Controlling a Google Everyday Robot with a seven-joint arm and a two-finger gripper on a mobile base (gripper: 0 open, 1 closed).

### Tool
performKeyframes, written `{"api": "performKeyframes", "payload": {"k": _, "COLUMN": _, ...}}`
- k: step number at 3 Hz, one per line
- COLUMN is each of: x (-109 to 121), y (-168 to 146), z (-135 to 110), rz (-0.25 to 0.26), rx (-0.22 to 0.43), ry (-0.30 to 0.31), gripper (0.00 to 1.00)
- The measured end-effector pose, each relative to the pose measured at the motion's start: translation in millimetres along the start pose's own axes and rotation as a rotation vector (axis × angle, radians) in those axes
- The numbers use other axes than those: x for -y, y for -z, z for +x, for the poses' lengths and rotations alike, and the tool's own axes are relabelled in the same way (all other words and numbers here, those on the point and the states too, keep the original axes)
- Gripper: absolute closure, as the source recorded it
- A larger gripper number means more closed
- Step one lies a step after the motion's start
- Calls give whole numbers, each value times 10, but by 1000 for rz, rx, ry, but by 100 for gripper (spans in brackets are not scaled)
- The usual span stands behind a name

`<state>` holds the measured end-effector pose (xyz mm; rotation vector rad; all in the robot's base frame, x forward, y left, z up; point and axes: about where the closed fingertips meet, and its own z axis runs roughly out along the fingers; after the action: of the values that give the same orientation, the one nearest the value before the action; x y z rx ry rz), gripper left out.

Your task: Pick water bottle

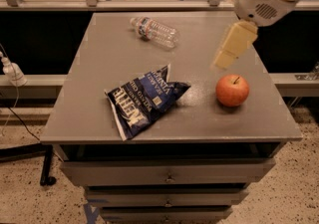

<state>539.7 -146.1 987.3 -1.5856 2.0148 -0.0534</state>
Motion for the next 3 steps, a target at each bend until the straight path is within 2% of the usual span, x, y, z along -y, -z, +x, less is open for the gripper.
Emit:
{"api": "performKeyframes", "payload": {"k": 1, "x": 289, "y": -251, "z": -416, "rz": 26, "rx": 132, "ry": -41, "gripper": 0}}
{"api": "performKeyframes", "payload": {"k": 2, "x": 478, "y": -535, "z": -763, "rz": 64, "rx": 256, "ry": -96, "gripper": 0}}
{"api": "performKeyframes", "payload": {"k": 3, "x": 603, "y": -504, "z": -854, "rz": 113, "rx": 291, "ry": -99, "gripper": 0}}
